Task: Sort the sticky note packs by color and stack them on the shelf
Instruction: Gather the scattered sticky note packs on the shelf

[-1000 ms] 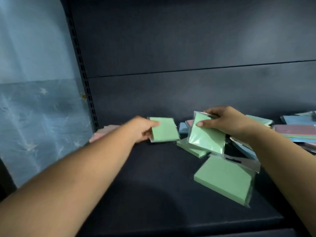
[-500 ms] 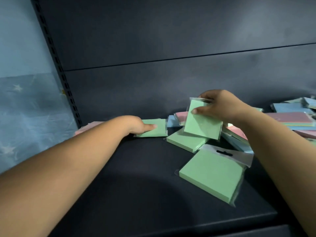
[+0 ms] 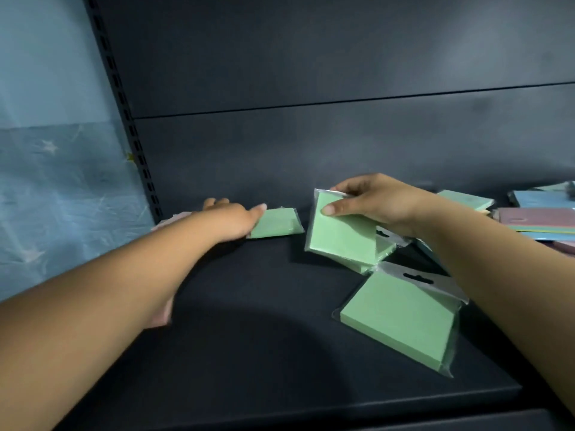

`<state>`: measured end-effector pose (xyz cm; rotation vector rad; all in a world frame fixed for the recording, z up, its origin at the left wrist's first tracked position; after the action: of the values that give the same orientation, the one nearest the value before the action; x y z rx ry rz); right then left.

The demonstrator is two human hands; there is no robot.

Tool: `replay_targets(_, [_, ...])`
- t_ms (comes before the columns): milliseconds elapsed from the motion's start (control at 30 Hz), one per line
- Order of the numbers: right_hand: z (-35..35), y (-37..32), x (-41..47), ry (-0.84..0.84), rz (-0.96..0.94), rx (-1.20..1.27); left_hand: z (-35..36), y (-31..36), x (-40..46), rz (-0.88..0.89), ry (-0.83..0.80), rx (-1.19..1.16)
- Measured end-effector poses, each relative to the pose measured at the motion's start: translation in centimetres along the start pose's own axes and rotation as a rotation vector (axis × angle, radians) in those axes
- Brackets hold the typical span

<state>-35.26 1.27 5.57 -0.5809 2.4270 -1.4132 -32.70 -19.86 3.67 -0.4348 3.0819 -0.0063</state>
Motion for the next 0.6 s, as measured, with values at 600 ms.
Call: replay_targets(600, [1.1, -0.2, 0.4, 0.085, 0.040, -0.661, 1.7, 6.4, -15.3, 0.677, 0.135, -0.284])
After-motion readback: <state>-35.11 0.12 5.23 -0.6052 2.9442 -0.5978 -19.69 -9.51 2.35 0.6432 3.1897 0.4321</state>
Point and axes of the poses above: each hand's wrist, its own x-axis towards the middle knuckle, its own z-axis out of the palm, y = z × x, the point moved 5 cm from there along x, towards the middle knuckle, and after that the axes turned 9 degrees about z, right-handed, at the moved point
